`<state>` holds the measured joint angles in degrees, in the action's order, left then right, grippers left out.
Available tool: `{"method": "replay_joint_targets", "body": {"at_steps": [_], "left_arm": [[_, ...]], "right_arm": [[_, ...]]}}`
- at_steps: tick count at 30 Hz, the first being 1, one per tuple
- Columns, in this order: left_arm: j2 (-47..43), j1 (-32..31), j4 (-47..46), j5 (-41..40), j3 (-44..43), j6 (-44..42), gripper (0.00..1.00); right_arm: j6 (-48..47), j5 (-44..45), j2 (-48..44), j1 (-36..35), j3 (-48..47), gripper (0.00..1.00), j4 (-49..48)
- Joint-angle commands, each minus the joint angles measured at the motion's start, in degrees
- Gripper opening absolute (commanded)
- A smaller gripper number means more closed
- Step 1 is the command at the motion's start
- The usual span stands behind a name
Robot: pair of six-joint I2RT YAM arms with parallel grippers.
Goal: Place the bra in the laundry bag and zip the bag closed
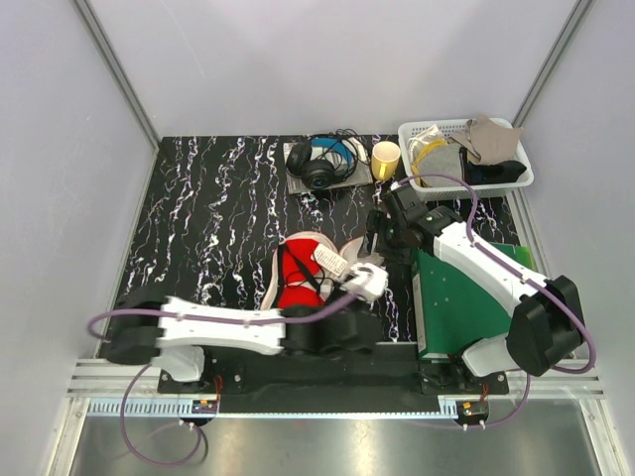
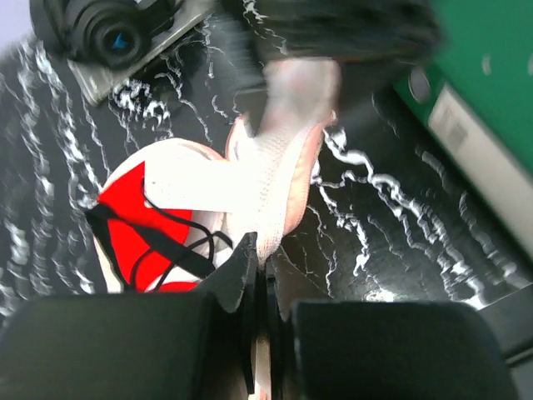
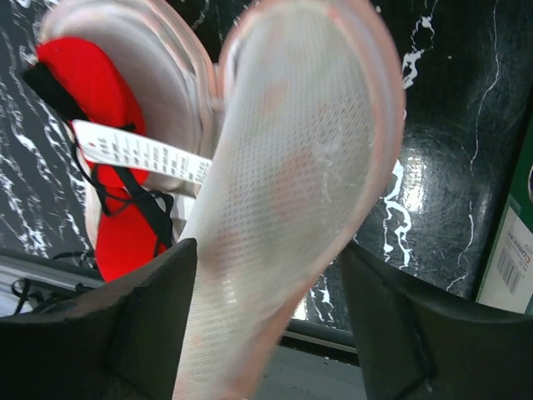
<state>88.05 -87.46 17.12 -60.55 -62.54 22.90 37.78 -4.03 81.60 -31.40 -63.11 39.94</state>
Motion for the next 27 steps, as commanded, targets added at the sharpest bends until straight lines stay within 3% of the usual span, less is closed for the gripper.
{"method": "replay_joint_targets", "body": {"at_steps": [1, 5, 10, 17, 20, 27], "left_arm": [[-14.4, 2.7, -7.3, 4.6, 11.7, 13.7, 0.0], [-23.2, 4.6, -10.1, 4.4, 21.0, 20.3, 0.0], [-30.4, 5.5, -5.6, 2.3, 27.5, 32.8, 0.0], [-35.1, 5.5, 9.7, -0.7, 32.0, 51.1, 0.0], [-36.3, 5.5, 12.4, -1.0, 33.1, 54.4, 0.0], [-39.0, 5.5, 17.9, -0.4, 36.3, 62.7, 0.0]], "right_arm": [[-2.8, 0.3, -3.8, -0.2, -4.4, 0.8, 0.1], [-2.8, 2.4, -6.5, -0.2, -4.7, 0.84, 0.3], [-2.8, 2.5, -7.1, -0.2, -0.7, 0.89, -1.9], [1.3, -12.9, -2.5, -0.3, 9.9, 0.91, -22.4], [4.5, -17.1, -0.1, -0.4, 12.8, 1.0, -30.2], [10.9, -13.6, 4.4, -3.5, 11.5, 1.0, -34.3]]}}
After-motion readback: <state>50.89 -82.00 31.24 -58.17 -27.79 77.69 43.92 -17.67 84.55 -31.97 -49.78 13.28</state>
